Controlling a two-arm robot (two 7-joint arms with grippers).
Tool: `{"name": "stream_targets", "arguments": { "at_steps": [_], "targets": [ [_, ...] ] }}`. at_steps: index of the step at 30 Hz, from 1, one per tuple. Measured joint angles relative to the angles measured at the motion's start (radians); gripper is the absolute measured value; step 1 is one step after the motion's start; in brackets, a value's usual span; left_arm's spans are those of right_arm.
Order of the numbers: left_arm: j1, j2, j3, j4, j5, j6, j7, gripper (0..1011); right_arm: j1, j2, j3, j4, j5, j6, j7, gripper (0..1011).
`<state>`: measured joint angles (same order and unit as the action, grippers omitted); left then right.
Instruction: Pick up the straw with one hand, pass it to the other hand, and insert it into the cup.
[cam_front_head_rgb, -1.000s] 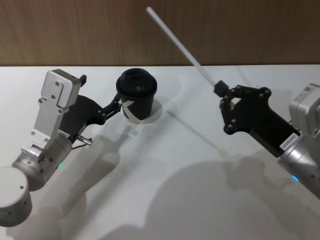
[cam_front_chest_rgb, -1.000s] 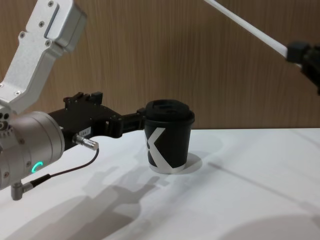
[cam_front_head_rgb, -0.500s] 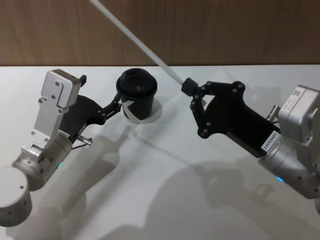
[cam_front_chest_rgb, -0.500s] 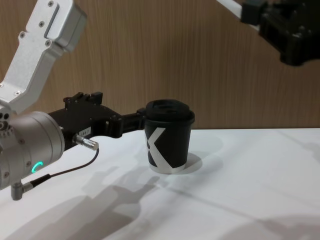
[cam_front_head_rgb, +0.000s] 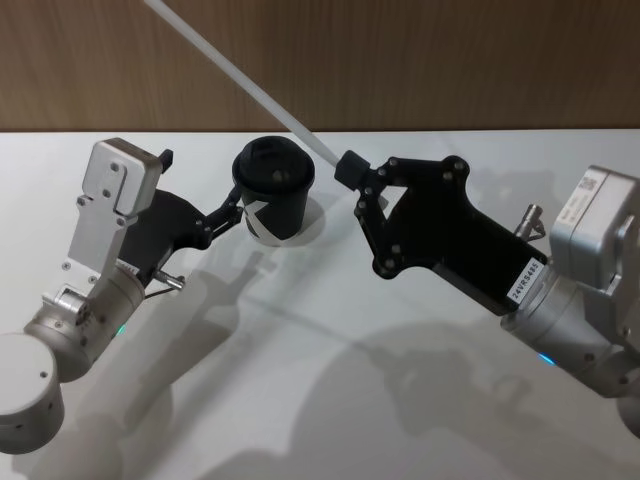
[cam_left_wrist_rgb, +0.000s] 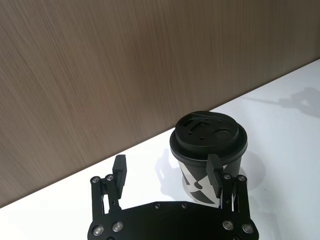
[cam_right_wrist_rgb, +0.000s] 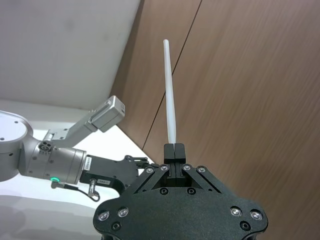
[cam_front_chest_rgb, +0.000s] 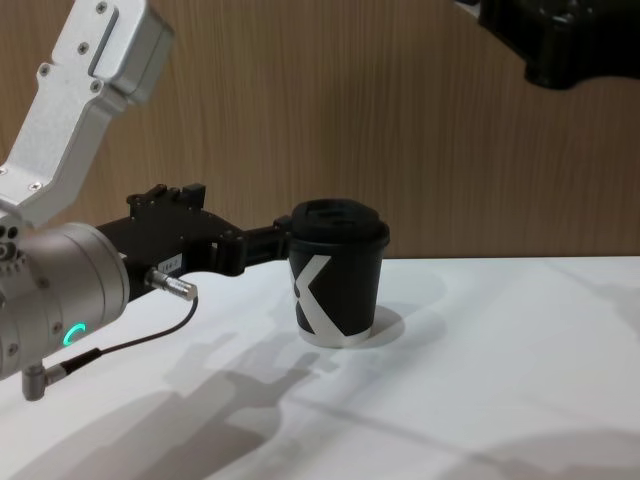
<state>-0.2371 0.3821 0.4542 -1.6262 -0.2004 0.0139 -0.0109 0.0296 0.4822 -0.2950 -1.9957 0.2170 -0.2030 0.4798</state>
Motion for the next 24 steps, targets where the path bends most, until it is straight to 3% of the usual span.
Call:
{"name": "stream_targets", "arguments": {
  "at_steps": [14,21,24],
  "targets": [
    [0.001,0.008,-0.009,-0.015,-0.011,0.0,-0.023,1003,0.007,0.002,-0.013,-0.011,0.007,0.005,0.003,1],
    [0.008,0.029,-0.032,-0.052,-0.062,-0.011,-0.085,1003,0.008,0.002,-0.016,-0.013,0.008,0.006,0.003,1],
    [0.016,0.042,-0.051,-0.078,-0.107,-0.019,-0.128,1003,0.008,0.002,-0.017,-0.014,0.009,0.007,0.004,2]
  ]
}}
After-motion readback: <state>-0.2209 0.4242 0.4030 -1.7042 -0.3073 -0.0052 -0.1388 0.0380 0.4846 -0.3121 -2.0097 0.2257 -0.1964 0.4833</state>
